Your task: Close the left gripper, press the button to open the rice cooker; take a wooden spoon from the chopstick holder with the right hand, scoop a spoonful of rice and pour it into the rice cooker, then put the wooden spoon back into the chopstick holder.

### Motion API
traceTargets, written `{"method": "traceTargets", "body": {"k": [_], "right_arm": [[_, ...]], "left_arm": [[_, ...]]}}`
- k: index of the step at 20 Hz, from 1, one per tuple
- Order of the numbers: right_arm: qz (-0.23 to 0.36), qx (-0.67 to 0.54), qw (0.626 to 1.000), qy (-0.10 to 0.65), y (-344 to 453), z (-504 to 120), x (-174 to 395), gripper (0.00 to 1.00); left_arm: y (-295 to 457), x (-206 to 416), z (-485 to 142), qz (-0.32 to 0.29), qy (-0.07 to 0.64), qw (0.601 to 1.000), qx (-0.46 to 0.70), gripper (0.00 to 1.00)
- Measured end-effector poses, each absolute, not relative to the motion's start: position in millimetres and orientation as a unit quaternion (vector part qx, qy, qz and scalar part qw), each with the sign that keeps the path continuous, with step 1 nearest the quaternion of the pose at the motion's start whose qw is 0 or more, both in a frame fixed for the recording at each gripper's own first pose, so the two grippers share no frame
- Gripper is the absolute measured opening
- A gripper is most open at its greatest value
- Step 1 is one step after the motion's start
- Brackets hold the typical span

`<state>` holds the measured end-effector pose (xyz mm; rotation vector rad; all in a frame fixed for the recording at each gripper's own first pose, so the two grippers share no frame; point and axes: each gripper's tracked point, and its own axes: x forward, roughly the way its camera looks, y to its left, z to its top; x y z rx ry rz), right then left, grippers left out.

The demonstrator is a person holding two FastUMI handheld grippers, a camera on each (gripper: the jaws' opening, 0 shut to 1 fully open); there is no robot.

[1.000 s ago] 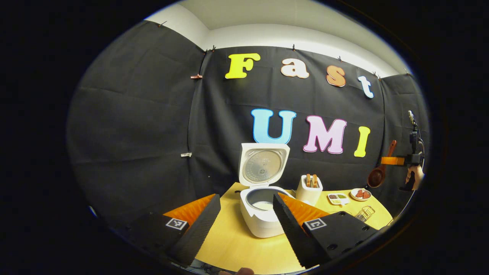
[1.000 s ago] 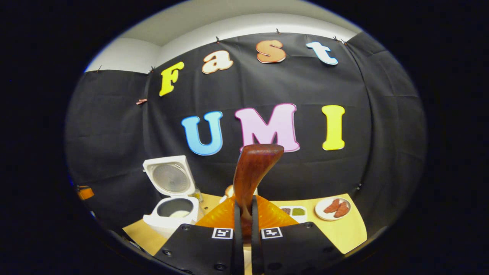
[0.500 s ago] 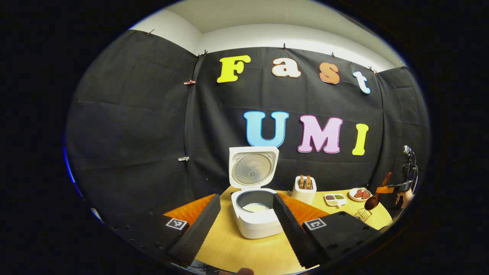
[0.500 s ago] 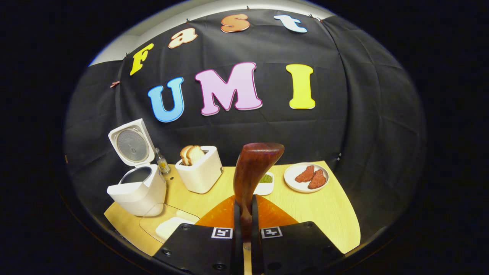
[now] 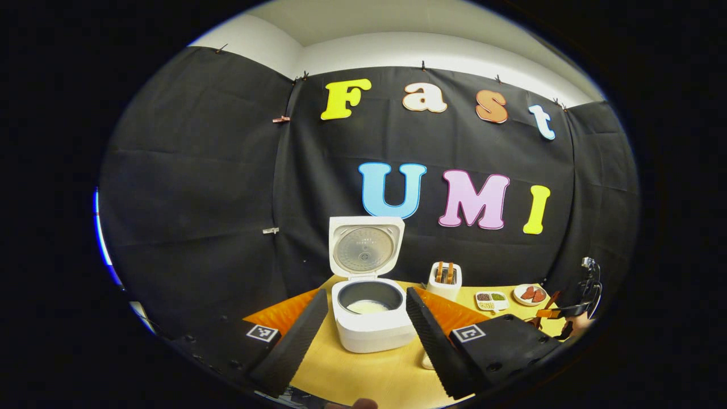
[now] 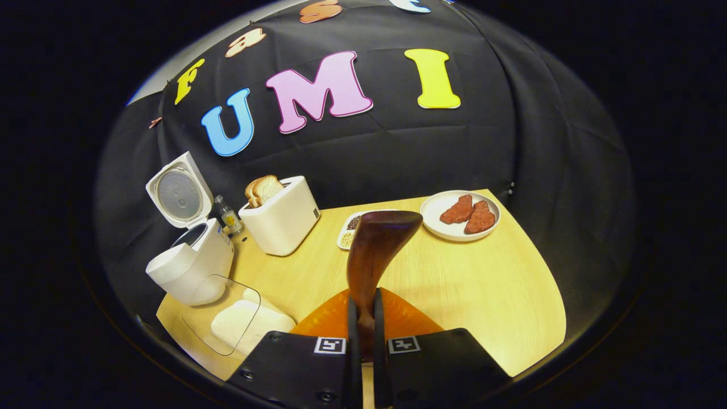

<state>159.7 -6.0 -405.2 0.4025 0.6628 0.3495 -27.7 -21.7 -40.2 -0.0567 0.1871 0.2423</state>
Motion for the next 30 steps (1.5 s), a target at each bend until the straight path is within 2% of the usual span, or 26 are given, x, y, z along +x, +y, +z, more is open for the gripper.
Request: {"method": "traceTargets", "body": {"k": [1,6,9,10,11,13,14,15,16,17,18,19,20,30], "right_arm": [[0.168,0.204,0.908,0.325,-6,-409,160,0.12],[0.149,0.216,0.904,0.337,-22,-416,153,0.18],[0.12,0.224,0.903,0.348,-39,-417,149,0.29],[0.111,0.227,0.901,0.354,-43,-418,147,0.36],[0.1,0.232,0.9,0.356,-48,-417,143,0.7],[0.077,0.24,0.899,0.358,-60,-415,136,0.88],[0.066,0.243,0.899,0.359,-65,-414,129,0.9],[0.057,0.245,0.897,0.362,-69,-412,122,0.92],[0.048,0.248,0.896,0.364,-72,-412,115,0.89],[0.041,0.25,0.896,0.365,-75,-411,109,0.98],[0.035,0.252,0.896,0.364,-77,-408,101,0.98],[0.03,0.254,0.896,0.362,-79,-406,93,0.93],[0.026,0.255,0.897,0.361,-80,-403,85,0.99],[0.015,0.224,0.919,0.323,-87,-342,35,0.98]], "left_arm": [[-23,-28,-39,0.122,0.094,0.988,-0.027,0.95],[-22,-34,-38,0.121,0.097,0.988,-0.022,0.95],[-20,-34,-36,0.116,0.096,0.988,-0.028,0.95],[-19,-35,-36,0.112,0.095,0.989,-0.031,0.95],[-16,-33,-36,0.109,0.094,0.989,-0.034,0.95],[-13,-30,-35,0.101,0.091,0.99,-0.036,0.95],[-12,-27,-36,0.098,0.09,0.99,-0.036,0.95],[-10,-24,-35,0.094,0.09,0.991,-0.036,0.95],[-8,-20,-35,0.09,0.089,0.991,-0.035,0.95],[-6,-16,-34,0.085,0.087,0.992,-0.035,0.95],[-5,-12,-33,0.081,0.085,0.993,-0.035,0.95],[-2,-7,-30,0.077,0.08,0.993,-0.034,0.95],[1,-1,-27,0.074,0.076,0.994,-0.034,0.95],[36,99,38,0.039,0.004,0.999,-0.015,0.95]]}}
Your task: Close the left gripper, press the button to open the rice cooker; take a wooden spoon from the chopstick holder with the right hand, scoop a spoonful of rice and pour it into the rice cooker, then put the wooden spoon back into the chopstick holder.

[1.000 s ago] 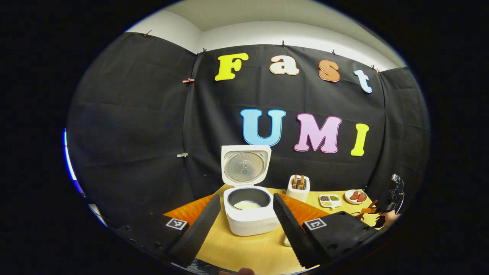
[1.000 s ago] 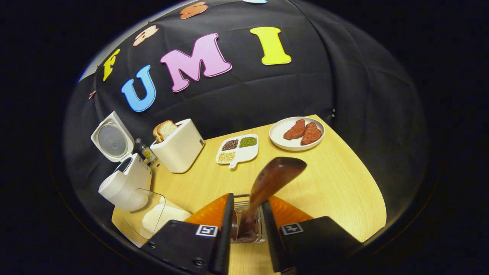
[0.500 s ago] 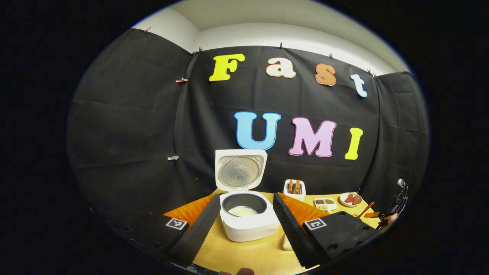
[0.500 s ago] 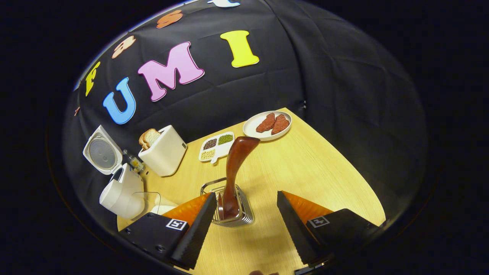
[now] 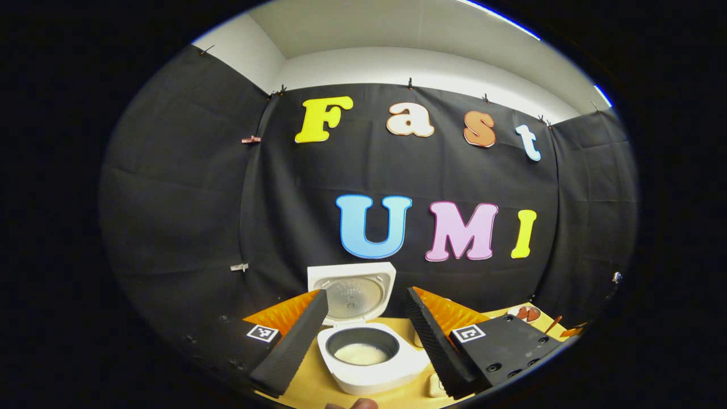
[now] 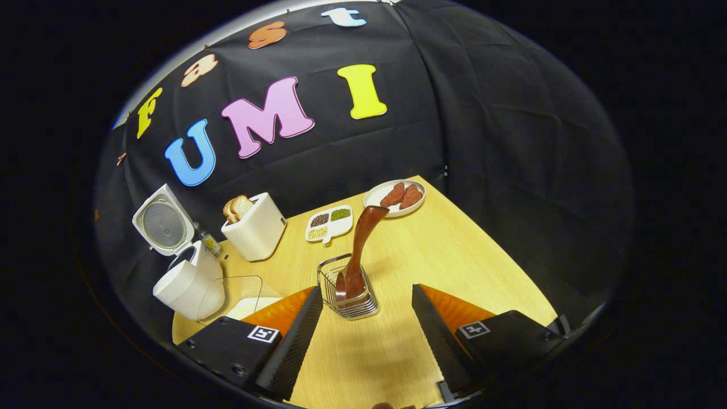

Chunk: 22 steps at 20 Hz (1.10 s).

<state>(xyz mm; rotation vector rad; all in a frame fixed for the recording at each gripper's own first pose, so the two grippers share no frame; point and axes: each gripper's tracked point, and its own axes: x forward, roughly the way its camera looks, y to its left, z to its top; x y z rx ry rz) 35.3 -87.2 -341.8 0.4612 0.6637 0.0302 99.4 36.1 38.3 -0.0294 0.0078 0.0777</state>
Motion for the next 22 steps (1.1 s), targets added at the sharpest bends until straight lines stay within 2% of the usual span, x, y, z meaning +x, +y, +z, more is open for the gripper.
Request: {"method": "traceTargets", "body": {"k": [7,13,16,22], "right_arm": [[-0.016,0.195,0.932,0.305,-91,-313,14,0.98],[-0.043,0.182,0.935,0.301,-82,-300,-12,0.98],[-0.058,0.172,0.934,0.308,-77,-300,-29,0.98],[-0.087,0.162,0.927,0.328,-68,-301,-55,0.99]], "left_arm": [[74,193,100,0.043,-0.063,0.997,-0.022,0.95],[86,268,117,0.034,-0.093,0.995,-0.011,0.95],[102,310,97,0.045,-0.081,0.996,-0.012,0.95],[111,387,12,0.041,0.011,0.999,-0.03,0.95]]}}
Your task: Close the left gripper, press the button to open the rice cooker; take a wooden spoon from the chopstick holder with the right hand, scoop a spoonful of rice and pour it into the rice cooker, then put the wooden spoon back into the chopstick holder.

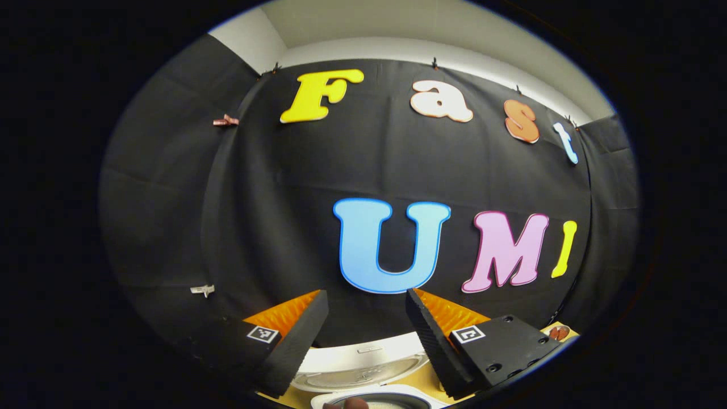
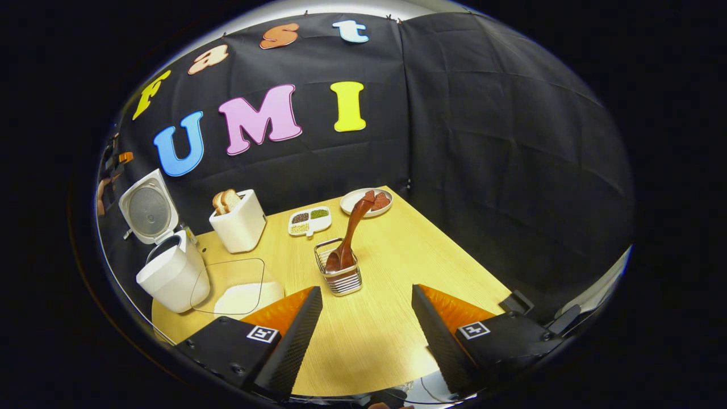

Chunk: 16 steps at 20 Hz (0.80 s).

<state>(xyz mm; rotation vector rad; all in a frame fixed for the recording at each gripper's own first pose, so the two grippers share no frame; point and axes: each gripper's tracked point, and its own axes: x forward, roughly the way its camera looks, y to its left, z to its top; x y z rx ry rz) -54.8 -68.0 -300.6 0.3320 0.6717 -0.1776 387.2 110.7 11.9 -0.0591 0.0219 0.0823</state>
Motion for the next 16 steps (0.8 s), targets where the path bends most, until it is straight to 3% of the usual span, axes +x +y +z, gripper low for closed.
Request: {"method": "traceTargets", "body": {"k": [7,9,16], "right_arm": [[-0.088,0.143,0.929,0.33,-66,-293,-75,0.99],[-0.084,0.14,0.929,0.333,-67,-294,-79,0.99],[-0.072,0.161,0.927,0.331,-74,-293,-77,0.99]], "left_arm": [[118,431,-63,0.079,0.115,0.99,0.01,0.95],[124,425,-67,0.09,0.115,0.989,-0.022,0.99],[87,366,-78,0.089,0.131,0.987,-0.026,0.98]]}}
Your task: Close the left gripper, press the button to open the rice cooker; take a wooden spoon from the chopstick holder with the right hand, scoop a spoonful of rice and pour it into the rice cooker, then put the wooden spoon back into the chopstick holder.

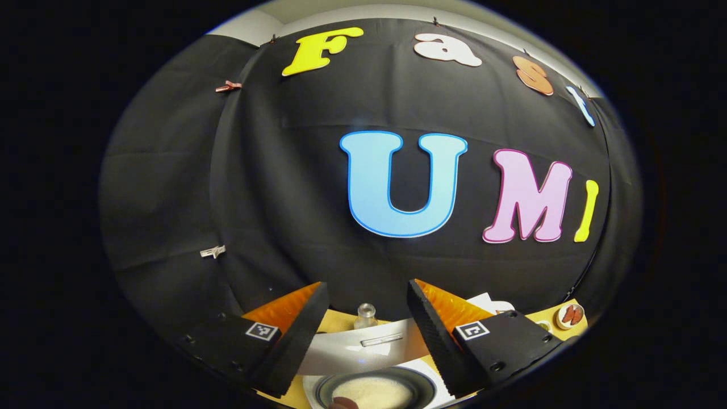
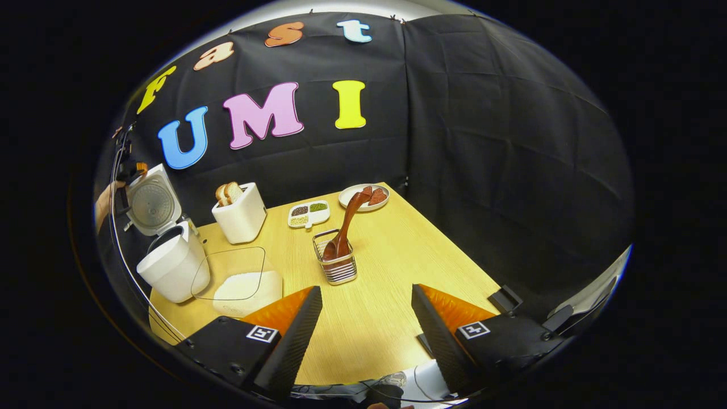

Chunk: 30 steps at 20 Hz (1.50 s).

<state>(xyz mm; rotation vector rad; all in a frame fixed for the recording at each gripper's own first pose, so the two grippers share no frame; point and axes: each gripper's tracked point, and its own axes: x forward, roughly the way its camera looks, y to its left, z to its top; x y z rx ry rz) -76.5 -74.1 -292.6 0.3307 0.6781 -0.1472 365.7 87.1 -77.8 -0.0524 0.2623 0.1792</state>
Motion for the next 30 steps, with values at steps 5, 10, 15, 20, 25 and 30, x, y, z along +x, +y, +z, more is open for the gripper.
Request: {"method": "traceTargets", "body": {"k": [5,10,15,20,25,30], "right_arm": [[-0.054,0.153,0.932,0.326,-78,-287,-73,0.99],[-0.041,0.144,0.93,0.337,-80,-294,-79,0.99],[-0.031,0.14,0.928,0.343,-76,-297,-83,0.99],[-0.025,0.143,0.924,0.353,-76,-305,-89,0.99],[-0.01,0.139,0.924,0.357,-68,-309,-89,0.99],[0.004,0.143,0.922,0.36,-54,-311,-88,0.99]], "left_arm": [[60,313,-119,0.112,0.172,0.978,-0.043,0.98],[47,277,-186,0.14,0.23,0.961,-0.064,0.97],[29,250,-229,0.138,0.259,0.955,-0.042,0.98],[19,230,-259,0.133,0.279,0.95,-0.033,0.99],[16,223,-272,0.13,0.284,0.949,-0.028,0.99],[16,223,-272,0.125,0.278,0.952,-0.019,0.97]]}}
